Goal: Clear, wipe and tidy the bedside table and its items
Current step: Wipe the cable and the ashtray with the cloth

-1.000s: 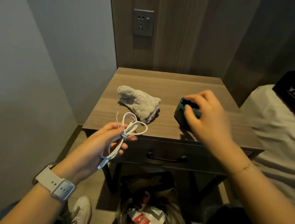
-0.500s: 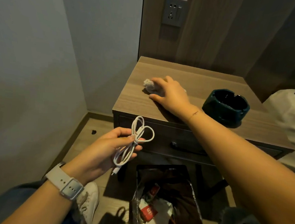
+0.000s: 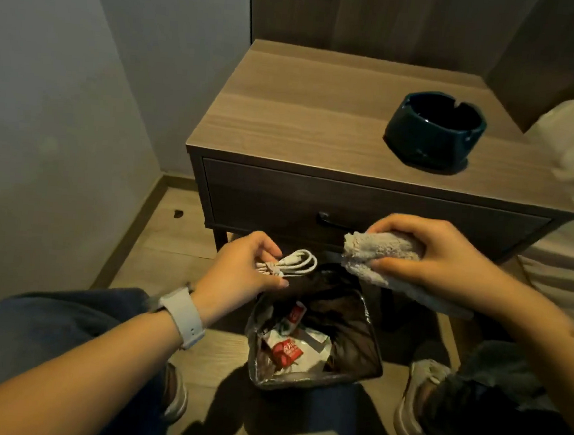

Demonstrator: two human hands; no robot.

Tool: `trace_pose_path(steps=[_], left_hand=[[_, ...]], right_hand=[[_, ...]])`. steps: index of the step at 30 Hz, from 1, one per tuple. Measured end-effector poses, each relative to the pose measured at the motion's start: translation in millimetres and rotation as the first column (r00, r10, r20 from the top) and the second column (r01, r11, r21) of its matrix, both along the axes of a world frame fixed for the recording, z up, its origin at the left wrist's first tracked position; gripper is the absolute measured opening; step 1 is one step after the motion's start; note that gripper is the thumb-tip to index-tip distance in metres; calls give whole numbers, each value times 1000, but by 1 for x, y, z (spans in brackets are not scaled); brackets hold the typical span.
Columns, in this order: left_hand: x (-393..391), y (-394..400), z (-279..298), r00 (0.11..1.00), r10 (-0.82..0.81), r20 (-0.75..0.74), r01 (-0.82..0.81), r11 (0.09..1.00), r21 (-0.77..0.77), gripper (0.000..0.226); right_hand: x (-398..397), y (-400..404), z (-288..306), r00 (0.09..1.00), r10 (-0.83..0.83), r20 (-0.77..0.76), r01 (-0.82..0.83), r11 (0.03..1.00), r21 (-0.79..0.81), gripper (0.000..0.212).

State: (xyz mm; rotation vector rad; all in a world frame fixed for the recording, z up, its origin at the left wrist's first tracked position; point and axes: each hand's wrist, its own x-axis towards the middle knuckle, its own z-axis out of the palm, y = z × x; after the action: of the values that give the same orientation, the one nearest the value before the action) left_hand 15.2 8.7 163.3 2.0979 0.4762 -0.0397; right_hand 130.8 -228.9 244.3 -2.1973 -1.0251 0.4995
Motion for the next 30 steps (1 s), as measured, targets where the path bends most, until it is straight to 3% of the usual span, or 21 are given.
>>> trace_pose_path(steps=[2, 5, 8, 11, 16, 18, 20, 21, 23, 26, 27, 30], left_hand=[[1, -8, -13, 997, -65, -29, 71, 961, 269, 32], [4, -27, -33, 980, -195, -34, 192, 895, 403, 31], [5, -45, -48, 972, -234, -10, 223, 913, 343, 30], [7, -48, -59, 978, -209, -9, 203, 940, 273, 29], [1, -37, -75, 980, -151, -129, 174, 965, 194, 25], [0, -32, -81, 983, -107, -147, 131, 978, 161, 25], [0, -33, -81, 984, -84, -160, 102, 989, 105, 25], [1, -34, -81, 984, -83, -158, 98, 991, 88, 24], [2, -36, -80, 984, -87, -157, 99, 993, 69, 23], [4, -28, -82, 978, 6, -207, -9, 1000, -12, 18], [4, -23, -83, 972, 54, -230, -68, 996, -54, 17], [5, -19, -78, 962, 93, -255, -158, 956, -248, 10]], right_hand=[[2, -1, -23, 994, -84, 72, 83, 996, 17, 30], [-5, 6, -52, 975, -181, 130, 179, 983, 26, 29], [-19, 18, -78, 964, -121, 239, 129, 992, -18, 39], [-30, 23, -106, 891, 181, 417, -20, 932, -361, 45], [-14, 13, -118, 845, 249, 474, 89, 808, -583, 29], [-11, 11, -120, 849, 173, 499, 122, 855, -505, 33], [-20, 16, -123, 814, 148, 562, 54, 943, -328, 39], [-28, 21, -125, 800, 177, 573, -28, 965, -260, 41], [-41, 25, -138, 780, 315, 541, -160, 936, -314, 41], [-25, 15, -154, 842, 305, 445, 0, 825, -565, 40], [-19, 11, -154, 864, 248, 437, 50, 823, -566, 41], [-21, 15, -146, 834, 75, 547, 91, 959, -269, 46]])
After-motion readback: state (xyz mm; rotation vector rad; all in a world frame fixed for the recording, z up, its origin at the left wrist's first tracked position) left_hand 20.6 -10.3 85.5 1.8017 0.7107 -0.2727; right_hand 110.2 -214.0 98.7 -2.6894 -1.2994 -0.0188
